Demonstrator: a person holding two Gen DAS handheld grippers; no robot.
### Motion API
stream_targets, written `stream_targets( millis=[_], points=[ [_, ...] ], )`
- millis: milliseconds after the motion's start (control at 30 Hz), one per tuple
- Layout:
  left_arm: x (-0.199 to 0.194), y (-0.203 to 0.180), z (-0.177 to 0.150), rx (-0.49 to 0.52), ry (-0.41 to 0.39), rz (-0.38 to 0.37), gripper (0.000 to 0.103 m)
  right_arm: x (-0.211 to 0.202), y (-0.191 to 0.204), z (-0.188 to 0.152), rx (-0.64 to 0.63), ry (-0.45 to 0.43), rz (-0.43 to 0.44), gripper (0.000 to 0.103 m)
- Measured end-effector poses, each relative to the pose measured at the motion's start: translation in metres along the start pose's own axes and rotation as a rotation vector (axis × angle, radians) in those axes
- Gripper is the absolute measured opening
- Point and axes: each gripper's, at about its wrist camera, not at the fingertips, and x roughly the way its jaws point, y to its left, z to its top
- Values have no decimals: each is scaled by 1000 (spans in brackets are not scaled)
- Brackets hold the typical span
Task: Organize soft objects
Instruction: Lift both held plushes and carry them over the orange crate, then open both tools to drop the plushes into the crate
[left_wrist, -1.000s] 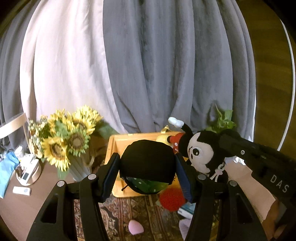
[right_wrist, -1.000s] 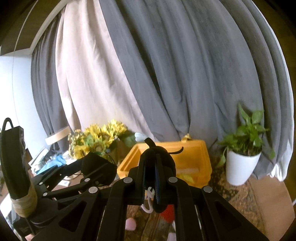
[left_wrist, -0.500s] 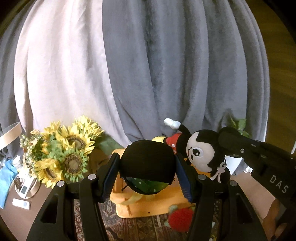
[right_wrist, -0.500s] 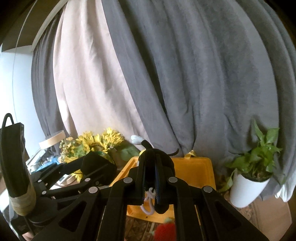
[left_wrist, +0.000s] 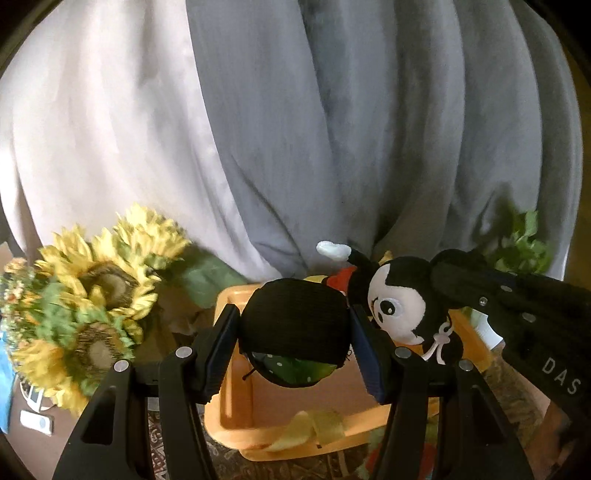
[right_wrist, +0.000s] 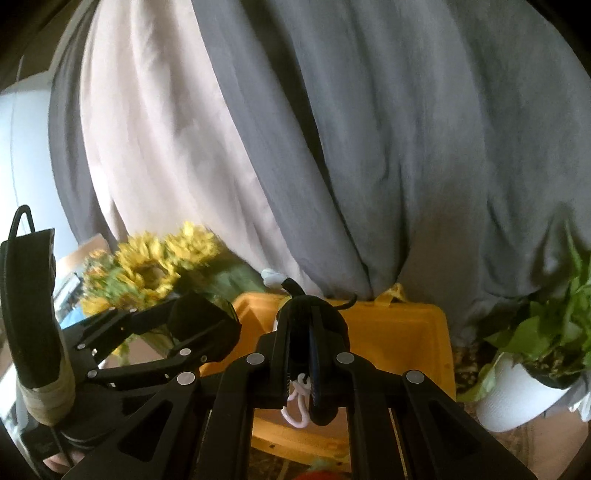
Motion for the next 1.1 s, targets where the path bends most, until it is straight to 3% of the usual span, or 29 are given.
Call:
stream_targets(
  millis=[533, 633, 700, 733, 800, 867, 1100],
  points=[
    [92, 1, -30, 6, 240, -39, 60, 87, -50, -39, 99, 267, -53, 10],
    [93, -1, -33, 2, 250, -39, 69, 90, -56, -43, 112, 290, -67, 12],
    [91, -1, -32, 4, 241, -25, 78, 92, -58, -43, 119, 302, -70, 21],
    [90, -2, -31, 7, 234, -18, 79, 93, -59, -43, 125, 307, -74, 35],
    [87, -1, -29, 9, 221, 0, 82, 89, -61, -42, 133, 295, -104, 50],
    [82, 0, -28, 5, 209, 14, 84, 84, -61, -39, 127, 276, -128, 55],
    [58, 2, -24, -10, 164, 36, 86, 47, -49, -23, 96, 166, -196, 55]
  ],
)
